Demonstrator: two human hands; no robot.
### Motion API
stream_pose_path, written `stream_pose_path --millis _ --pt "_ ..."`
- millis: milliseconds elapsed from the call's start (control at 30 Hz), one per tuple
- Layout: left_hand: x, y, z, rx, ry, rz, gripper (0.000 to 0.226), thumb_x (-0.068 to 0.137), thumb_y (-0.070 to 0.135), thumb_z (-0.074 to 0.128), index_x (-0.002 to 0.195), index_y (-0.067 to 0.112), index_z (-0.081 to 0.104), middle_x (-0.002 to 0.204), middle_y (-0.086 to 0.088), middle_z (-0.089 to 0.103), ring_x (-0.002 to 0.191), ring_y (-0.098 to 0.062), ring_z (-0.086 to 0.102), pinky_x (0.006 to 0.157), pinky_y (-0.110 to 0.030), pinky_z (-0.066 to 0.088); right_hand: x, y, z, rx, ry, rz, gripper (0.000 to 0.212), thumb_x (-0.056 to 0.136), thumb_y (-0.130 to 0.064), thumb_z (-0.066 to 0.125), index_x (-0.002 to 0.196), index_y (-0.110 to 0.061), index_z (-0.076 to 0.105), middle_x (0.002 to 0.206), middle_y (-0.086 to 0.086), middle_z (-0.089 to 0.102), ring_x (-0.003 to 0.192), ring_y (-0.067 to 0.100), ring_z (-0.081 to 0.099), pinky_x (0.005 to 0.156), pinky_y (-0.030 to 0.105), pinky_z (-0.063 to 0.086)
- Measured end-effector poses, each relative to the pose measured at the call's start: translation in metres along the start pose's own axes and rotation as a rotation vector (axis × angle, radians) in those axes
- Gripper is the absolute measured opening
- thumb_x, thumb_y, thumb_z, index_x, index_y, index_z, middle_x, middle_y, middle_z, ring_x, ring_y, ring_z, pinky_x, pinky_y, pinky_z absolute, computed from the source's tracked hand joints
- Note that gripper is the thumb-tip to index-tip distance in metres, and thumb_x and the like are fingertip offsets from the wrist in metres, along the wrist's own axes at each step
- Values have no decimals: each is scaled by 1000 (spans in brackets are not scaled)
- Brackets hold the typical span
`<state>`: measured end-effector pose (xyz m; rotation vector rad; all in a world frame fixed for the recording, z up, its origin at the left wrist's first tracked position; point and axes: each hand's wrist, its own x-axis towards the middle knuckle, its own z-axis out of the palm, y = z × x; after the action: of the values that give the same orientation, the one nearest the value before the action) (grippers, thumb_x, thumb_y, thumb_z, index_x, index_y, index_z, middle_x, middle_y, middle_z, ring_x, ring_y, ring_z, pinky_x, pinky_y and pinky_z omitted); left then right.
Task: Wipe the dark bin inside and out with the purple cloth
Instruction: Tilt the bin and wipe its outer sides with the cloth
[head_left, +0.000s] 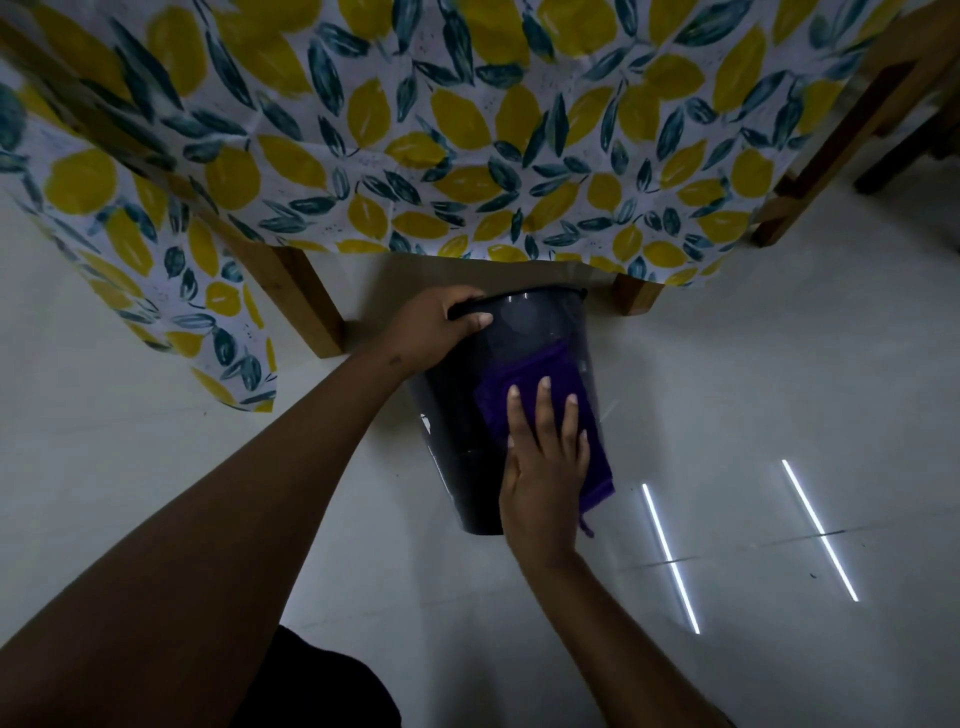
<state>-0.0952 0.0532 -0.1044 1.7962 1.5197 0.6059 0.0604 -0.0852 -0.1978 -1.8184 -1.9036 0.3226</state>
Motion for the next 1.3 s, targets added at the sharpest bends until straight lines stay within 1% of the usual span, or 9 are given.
stream_pose_path --millis 133,333,567,733,933,1100,1167,1233,1300 --pt "-1 0 -1 -6 7 17 28 90 27 61 114 14 63 108 -1 67 101 -16 62 92 -36 49 41 5 -11 152 68 84 50 102 -28 25 151 -32 20 161 -2 13 148 26 12 111 53 29" --pt "-6 2 -4 -24 -12 38 24 89 27 63 110 17 66 102 4 67 97 -12 63 83 -27 47 48 32 -17 494 119 413 49 104 -26 33 151 -29 22 158 -3 24 144 18 25 113 32 23" --pt "2 13 2 86 -73 88 43 86 30 66 128 23 57 129 5 60 119 -8 53 102 -27 40 -14 7 0 223 119 168 51 101 -28 28 151 -29 24 161 -2 14 148 29 11 110 53 30" --pt "1 15 7 57 -17 60 42 82 36 66 121 21 61 118 3 65 110 -13 59 99 -35 46 24 3 -6 154 79 69 52 99 -21 32 151 -30 26 161 -2 16 147 31 14 108 52 32" --pt "-4 5 2 -19 8 13 33 84 24 69 116 15 64 110 2 67 107 -15 62 94 -29 47 46 12 -16 425 68 279 49 104 -26 30 152 -33 20 160 -9 11 148 19 8 116 44 23" --pt "-4 11 5 -20 8 30 37 83 23 70 118 15 63 113 1 66 109 -13 60 96 -27 45 -28 4 0 90 28 50 60 96 -20 38 151 -34 19 161 -1 13 147 32 11 109 58 30" --pt "-4 16 7 15 -22 48 39 84 21 69 121 12 62 114 3 63 109 -9 56 91 -15 42 -34 -5 5 -11 -4 -52 69 87 -17 49 150 -34 24 161 0 14 146 36 12 109 61 27" --pt "-5 22 6 45 -48 72 39 86 19 67 123 11 61 111 7 59 106 -5 53 83 -7 38 -18 -13 1 -38 11 -83 71 87 -17 53 150 -35 25 161 -1 13 147 35 10 111 61 23" --pt "-6 22 4 32 -49 67 39 87 19 65 125 11 59 112 5 60 107 -5 53 87 -13 40 8 -16 -8 7 37 -43 69 91 -16 50 150 -36 21 162 -2 10 148 32 6 111 58 23"
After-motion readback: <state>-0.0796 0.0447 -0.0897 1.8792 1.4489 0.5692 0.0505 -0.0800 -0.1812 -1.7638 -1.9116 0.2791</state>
